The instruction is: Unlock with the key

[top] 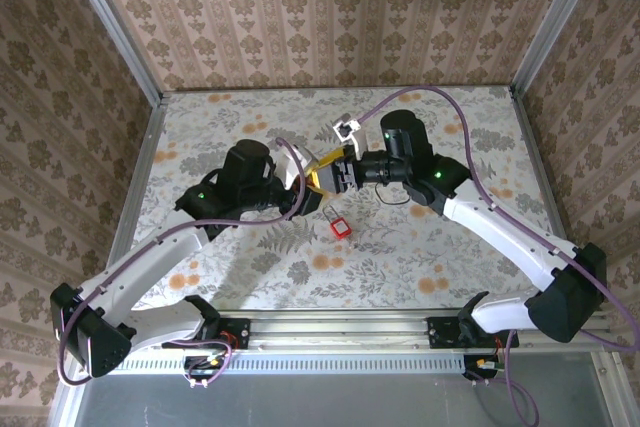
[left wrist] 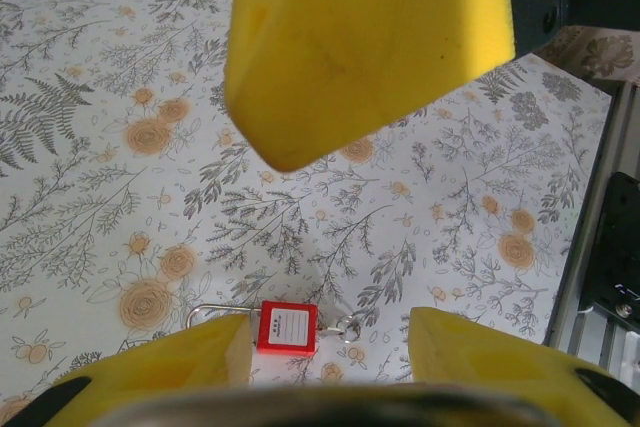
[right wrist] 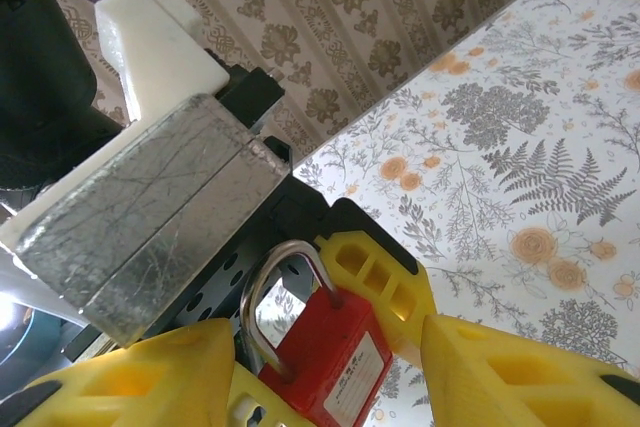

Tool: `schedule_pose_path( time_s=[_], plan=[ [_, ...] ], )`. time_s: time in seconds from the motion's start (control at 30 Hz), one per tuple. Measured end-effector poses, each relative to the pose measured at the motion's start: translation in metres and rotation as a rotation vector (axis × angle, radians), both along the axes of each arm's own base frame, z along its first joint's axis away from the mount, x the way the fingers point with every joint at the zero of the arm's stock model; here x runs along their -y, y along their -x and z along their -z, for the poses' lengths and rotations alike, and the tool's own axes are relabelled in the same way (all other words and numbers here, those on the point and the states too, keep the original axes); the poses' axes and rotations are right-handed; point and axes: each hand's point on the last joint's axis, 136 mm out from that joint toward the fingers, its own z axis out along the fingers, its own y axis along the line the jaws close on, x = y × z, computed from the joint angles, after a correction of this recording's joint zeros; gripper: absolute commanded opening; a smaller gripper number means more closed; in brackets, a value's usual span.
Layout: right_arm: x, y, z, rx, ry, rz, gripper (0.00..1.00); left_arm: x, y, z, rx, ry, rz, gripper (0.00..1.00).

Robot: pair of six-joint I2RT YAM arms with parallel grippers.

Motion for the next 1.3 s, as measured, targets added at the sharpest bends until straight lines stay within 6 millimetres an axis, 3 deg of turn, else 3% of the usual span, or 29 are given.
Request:
schedule_pose_path(
  time_s=[0.3, 0.43, 0.83, 0.97, 1.1, 1.2, 1.3],
  plan=[
    [-0.012, 0.01, 0.007, -0.003, 0.012, -0.044, 0.51, 0.002, 0.0, 0.004, -0.01, -0.006, 0.006, 0.0],
    [-0.014, 0.009, 0.007, 0.004, 0.007, -0.044, 0.42, 0.003, 0.001, 0.003, -0.015, -0.001, 0.011, 0.0],
    [-0.019, 0.002, 0.014, 0.013, -0.007, -0.021, 0.0, 0.002, -0.003, 0.012, -0.065, -0.002, -0.03, 0.0],
    [-0.018, -0.002, 0.02, 0.005, -0.007, 0.01, 0.0, 0.001, -0.005, 0.018, -0.076, 0.001, -0.053, 0.02],
    [-0.018, -0.005, 0.024, 0.008, -0.005, 0.034, 0.0, 0.002, -0.008, 0.023, -0.09, 0.026, -0.071, 0.51],
    [-0.014, -0.013, 0.025, 0.017, 0.003, 0.082, 0.0, 0.006, -0.006, 0.02, -0.087, 0.071, -0.055, 0.72],
    [-0.011, -0.021, 0.025, 0.031, 0.012, 0.128, 0.0, 0.003, -0.003, 0.011, -0.082, 0.137, -0.055, 0.82]
  ],
)
